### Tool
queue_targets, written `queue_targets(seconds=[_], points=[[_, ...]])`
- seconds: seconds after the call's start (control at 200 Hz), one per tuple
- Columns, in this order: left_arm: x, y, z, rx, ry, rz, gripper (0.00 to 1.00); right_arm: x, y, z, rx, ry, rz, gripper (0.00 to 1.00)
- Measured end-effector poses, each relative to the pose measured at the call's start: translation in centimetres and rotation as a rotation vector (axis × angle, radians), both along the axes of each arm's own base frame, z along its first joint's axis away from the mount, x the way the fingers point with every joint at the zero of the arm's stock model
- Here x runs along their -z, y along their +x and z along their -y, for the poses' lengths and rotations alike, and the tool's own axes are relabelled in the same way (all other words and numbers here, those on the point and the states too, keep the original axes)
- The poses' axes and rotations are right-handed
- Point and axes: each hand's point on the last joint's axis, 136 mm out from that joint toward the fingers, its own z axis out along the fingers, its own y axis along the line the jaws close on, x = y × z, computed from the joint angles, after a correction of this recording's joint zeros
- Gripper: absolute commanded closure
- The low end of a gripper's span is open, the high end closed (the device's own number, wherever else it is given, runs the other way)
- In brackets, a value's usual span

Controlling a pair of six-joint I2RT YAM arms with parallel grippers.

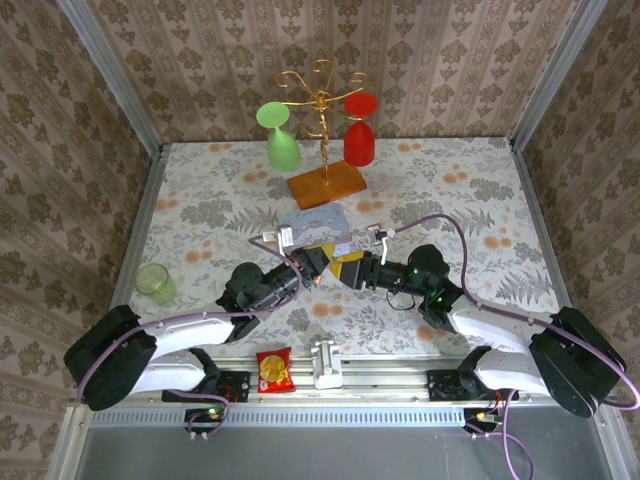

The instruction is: Unlock the padlock with the key

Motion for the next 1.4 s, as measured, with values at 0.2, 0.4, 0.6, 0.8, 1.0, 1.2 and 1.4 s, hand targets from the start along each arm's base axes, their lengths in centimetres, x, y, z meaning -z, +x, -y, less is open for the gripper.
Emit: queue_targets(seconds=[0.2, 0.4, 0.6, 0.8, 1.0, 1.2, 1.4], points=[[-1.0, -0.3, -0.5, -0.005, -0.038, 0.029, 1.0, -1.7, -0.3, -0.1, -0.024, 0.075, 0.021, 0.66], [-1.5, -0.4, -0.6, -0.011, -0.053, 0.038, 1.0, -1.8, -0.2, -0.1, -0.029, 0.098, 0.013, 0.69], [-1.5, -0.5, -0.7, -0.016, -0.058, 0.04, 1.0, -1.7, 0.0, -0.3, -0.031, 0.113, 0.005, 0.76], [-1.9, -0.6, -0.8, -0.017, -0.073, 0.05, 1.0, -1.7, 0.2, -0.4, -0.035, 0.134, -0.002, 0.85], [-2.1, -0.7, -1.0, -0.018, -0.09, 0.057, 1.0, -1.8, 0.2, -0.3, -0.033, 0.143, -0.005, 0.99], [-1.2, -0.6, -0.9, -0.017, -0.073, 0.044, 0.14, -1.2, 0.2, -0.2, -0.025, 0.136, -0.012, 1.0], [2.0, 1.1, -3.2, -0.122, 0.019, -0.04, 0.0, -0.2, 0.1, 0.3, 0.004, 0.08, -0.024, 1.0]])
